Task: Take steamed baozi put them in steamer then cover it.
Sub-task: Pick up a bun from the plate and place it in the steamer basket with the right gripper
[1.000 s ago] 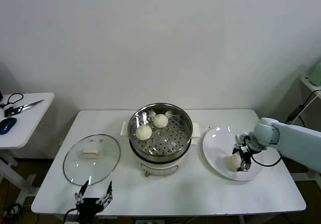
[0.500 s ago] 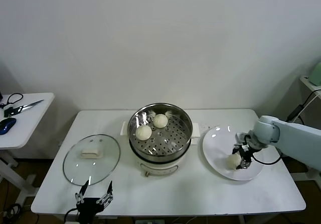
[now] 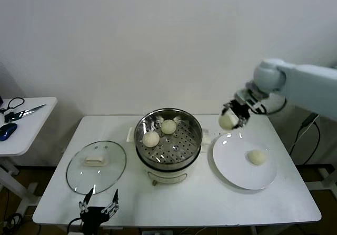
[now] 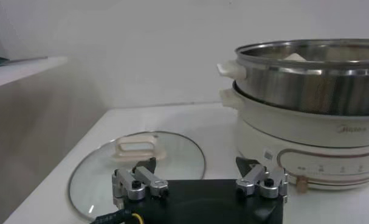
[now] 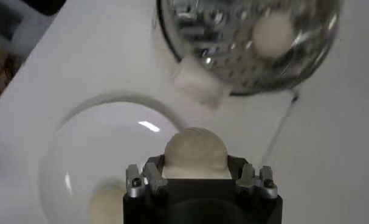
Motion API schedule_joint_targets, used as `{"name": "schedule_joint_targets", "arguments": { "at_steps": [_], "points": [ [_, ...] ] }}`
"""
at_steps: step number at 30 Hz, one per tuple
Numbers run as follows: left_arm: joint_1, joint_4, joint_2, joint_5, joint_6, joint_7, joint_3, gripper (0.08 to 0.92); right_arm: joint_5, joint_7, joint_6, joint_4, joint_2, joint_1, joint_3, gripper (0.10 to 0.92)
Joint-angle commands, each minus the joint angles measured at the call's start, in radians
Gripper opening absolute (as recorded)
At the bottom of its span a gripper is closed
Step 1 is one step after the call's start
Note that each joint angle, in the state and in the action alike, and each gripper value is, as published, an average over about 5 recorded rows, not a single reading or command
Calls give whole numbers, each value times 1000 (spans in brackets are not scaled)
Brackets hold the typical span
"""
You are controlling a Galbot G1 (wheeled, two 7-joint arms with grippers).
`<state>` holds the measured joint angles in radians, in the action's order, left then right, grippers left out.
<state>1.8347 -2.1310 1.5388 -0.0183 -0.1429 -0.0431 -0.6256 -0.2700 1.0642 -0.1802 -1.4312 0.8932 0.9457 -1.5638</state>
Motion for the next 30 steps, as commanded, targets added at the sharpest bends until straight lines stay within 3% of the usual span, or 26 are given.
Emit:
{"name": "schedule_joint_targets", "arguments": {
  "at_steps": [1, 11, 30],
  "points": [
    [-1, -1, -1, 0, 0, 0, 1, 823, 78, 8, -201, -205, 248, 136, 30, 687],
    [10, -17, -1, -3, -1, -1, -10, 823, 177, -99, -214, -142, 360, -116, 9, 687],
    [19, -15, 0, -15, 8, 2, -22, 823, 363, -138, -223, 35, 380, -329, 22, 687]
  ]
}}
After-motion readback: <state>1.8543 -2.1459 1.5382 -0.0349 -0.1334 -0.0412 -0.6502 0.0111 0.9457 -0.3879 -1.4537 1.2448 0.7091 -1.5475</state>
